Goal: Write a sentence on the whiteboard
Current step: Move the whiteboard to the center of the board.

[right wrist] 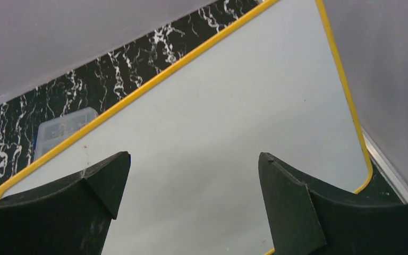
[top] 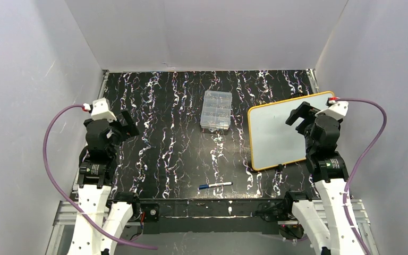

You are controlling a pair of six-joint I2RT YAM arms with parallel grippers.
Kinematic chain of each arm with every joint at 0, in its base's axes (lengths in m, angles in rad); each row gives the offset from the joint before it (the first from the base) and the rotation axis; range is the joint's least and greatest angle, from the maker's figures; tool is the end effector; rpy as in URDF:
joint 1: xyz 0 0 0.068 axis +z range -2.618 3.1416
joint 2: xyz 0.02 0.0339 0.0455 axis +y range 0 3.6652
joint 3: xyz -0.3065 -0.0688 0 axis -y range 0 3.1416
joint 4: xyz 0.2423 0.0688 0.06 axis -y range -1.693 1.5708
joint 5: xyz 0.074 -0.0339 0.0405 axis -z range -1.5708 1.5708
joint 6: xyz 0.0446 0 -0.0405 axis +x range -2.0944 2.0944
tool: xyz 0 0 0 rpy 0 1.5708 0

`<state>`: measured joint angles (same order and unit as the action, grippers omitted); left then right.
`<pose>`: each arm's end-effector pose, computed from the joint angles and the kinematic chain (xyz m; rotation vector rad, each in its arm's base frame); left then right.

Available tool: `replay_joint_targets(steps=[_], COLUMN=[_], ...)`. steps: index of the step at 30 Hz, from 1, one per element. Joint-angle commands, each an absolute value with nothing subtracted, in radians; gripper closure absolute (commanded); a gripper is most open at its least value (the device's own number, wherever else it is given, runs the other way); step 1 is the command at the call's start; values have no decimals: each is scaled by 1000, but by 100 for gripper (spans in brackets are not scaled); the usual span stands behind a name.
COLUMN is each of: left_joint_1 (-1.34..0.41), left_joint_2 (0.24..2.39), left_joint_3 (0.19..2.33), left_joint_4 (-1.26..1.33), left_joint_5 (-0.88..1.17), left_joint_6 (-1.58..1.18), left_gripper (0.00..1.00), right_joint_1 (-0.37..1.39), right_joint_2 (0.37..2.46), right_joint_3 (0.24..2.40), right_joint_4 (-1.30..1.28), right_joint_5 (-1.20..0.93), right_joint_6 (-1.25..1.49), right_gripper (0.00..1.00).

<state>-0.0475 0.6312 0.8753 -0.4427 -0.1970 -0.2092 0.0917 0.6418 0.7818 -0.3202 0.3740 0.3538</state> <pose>0.1089 0.0036 0.3879 -0.2840 1.7425 -0.0120 0.1207 -0.0053 0.3695 0.4931 1.6670 -0.0004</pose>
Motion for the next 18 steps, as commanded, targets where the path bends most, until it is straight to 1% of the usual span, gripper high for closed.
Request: replay_joint_targets(steps=[1, 6, 11, 16, 18], left_joint_1=[-43, -41, -41, -44, -46], left_joint_2=[641, 637, 637, 623, 621], left_joint_3=[882, 876, 875, 867, 864], left_joint_4=[-436, -437, -436, -433, -431], left_joint_5=[-186, -174, -156, -155, -163], left_joint_6=[-219, -219, -232, -236, -236], left_gripper=[2, 2, 2, 2, 2], right_joint_1=[89, 89, 89, 89, 89], right_joint_2=[665, 664, 695, 687, 682], right_joint_3=[845, 851, 813, 804, 805], right_joint_4=[-439, -567, -713, -834, -880], right_joint_5=[341, 327, 291, 372, 391], right_joint_6=[379, 471, 605, 683, 703], right_gripper=[1, 1, 1, 1, 3])
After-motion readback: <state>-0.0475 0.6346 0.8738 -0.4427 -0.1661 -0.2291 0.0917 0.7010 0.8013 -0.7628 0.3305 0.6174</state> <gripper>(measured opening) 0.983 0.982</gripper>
